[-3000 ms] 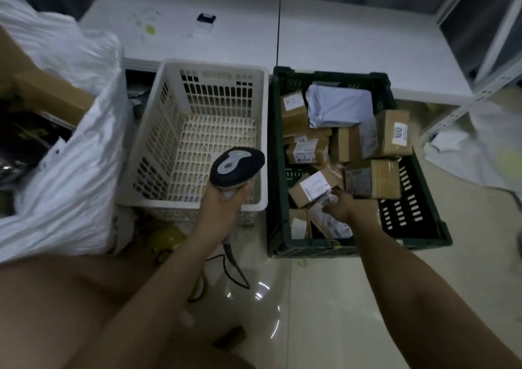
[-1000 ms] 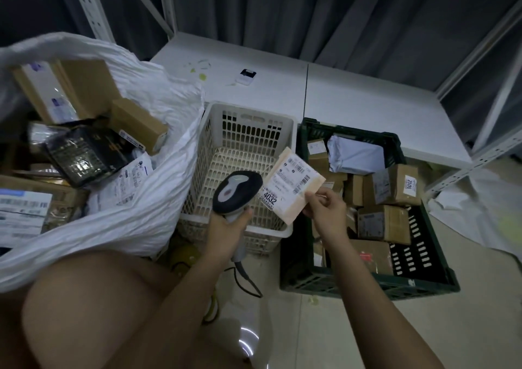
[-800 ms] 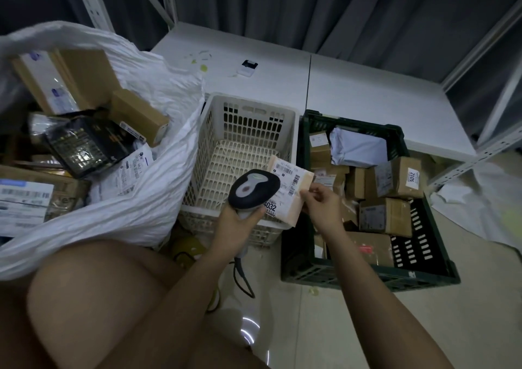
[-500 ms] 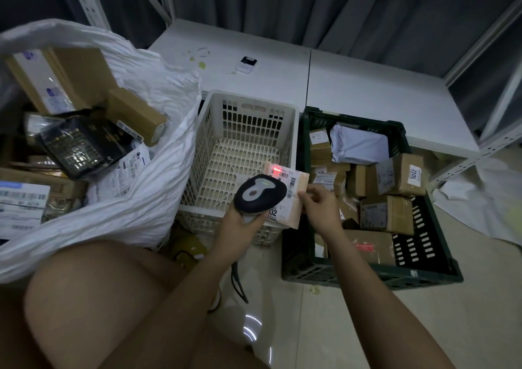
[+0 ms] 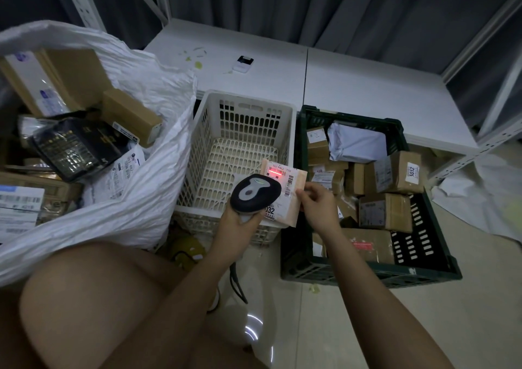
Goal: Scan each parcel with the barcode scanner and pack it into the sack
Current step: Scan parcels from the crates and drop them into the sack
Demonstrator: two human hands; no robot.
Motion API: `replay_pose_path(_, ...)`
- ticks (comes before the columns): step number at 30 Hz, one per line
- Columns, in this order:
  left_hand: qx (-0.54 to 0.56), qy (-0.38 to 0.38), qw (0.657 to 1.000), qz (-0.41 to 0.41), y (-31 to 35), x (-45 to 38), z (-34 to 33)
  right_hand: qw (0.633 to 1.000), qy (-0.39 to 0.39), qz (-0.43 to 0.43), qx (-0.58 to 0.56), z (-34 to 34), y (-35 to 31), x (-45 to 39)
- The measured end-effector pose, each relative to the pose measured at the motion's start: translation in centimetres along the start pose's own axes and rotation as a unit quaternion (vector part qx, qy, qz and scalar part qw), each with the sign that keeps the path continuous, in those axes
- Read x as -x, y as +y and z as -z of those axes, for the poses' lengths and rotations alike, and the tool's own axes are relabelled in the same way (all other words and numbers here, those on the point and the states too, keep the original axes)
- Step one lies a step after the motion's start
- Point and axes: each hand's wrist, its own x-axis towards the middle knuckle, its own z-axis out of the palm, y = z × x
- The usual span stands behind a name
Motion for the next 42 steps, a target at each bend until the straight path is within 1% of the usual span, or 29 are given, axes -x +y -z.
replay_pose_path(5, 0.014, 0.001, 1.0, -0.004, 0.1, 0.0, 0.0, 1.0, 0.002, 0.004, 0.006, 0.0, -0.1, -0.1)
replay_pose_path(13, 0.001, -0.001, 1.0, -0.017, -0.1, 0.0, 0.4, 1.0, 0.007, -0.001, 0.005, 0.1, -0.3, 0.0)
replay_pose_path(17, -0.004, 0.017, 1.0, -0.013, 0.4, 0.1, 0.7, 0.999, 0.016, 0.022, -0.026, 0.3, -2.1, 0.8)
replay_pose_path(19, -0.001, 0.023, 0.999, -0.023, 1.4, 0.0, 1.2, 0.998, 0.019, 0.045, -0.044, 0.5, -3.7, 1.3)
replay_pose_path(22, 0.02, 0.041, 0.998, -0.047, 4.7, 0.3, 2.4, 0.992, 0.034, 0.103, -0.066, 0.7, -7.2, 2.0)
replay_pose_path(27, 0.052, 0.122, 0.984, -0.122, 11.1, 1.1, 6.4, 0.971, 0.032, 0.194, -0.137, -0.4, -15.1, 3.0)
replay_pose_path(29, 0.063, 0.157, 0.976, -0.14, 13.0, 1.6, 8.5, 0.958, 0.034, 0.235, -0.159, -1.9, -18.7, 3.4)
replay_pose_path(32, 0.048, 0.208, 0.963, -0.166, 14.8, 2.1, 11.7, 0.945, 0.041, 0.279, -0.167, -5.3, -23.9, 3.5)
replay_pose_path(34, 0.046, 0.239, 0.956, -0.165, 15.5, 2.3, 13.4, 0.943, 0.023, 0.308, -0.122, -8.2, -26.4, 3.1)
replay_pose_path(35, 0.043, 0.253, 0.953, -0.162, 15.6, 2.2, 14.0, 0.946, -0.008, 0.317, -0.059, -9.5, -27.1, 2.5)
replay_pose_path(36, 0.036, 0.263, 0.951, -0.159, 15.8, 2.4, 14.6, 0.946, -0.055, 0.319, 0.027, -10.9, -27.6, 2.2)
replay_pose_path(37, 0.03, 0.269, 0.95, -0.153, 15.8, 2.5, 15.0, 0.94, -0.104, 0.308, 0.106, -12.0, -27.7, 1.9)
replay_pose_path(38, 0.028, 0.271, 0.951, -0.146, 15.9, 2.6, 15.2, 0.933, -0.138, 0.295, 0.155, -12.6, -27.5, 1.7)
replay_pose_path(39, 0.028, 0.27, 0.952, -0.142, 15.9, 2.6, 15.2, 0.931, -0.151, 0.288, 0.167, -12.8, -27.1, 1.7)
replay_pose_path(40, 0.028, 0.268, 0.953, -0.138, 15.9, 2.7, 15.1, 0.933, -0.148, 0.287, 0.156, -12.5, -26.5, 1.9)
replay_pose_path(42, 0.026, 0.256, 0.957, -0.136, 15.5, 2.6, 14.5, 0.941, -0.123, 0.291, 0.12, -10.8, -24.9, 2.2)
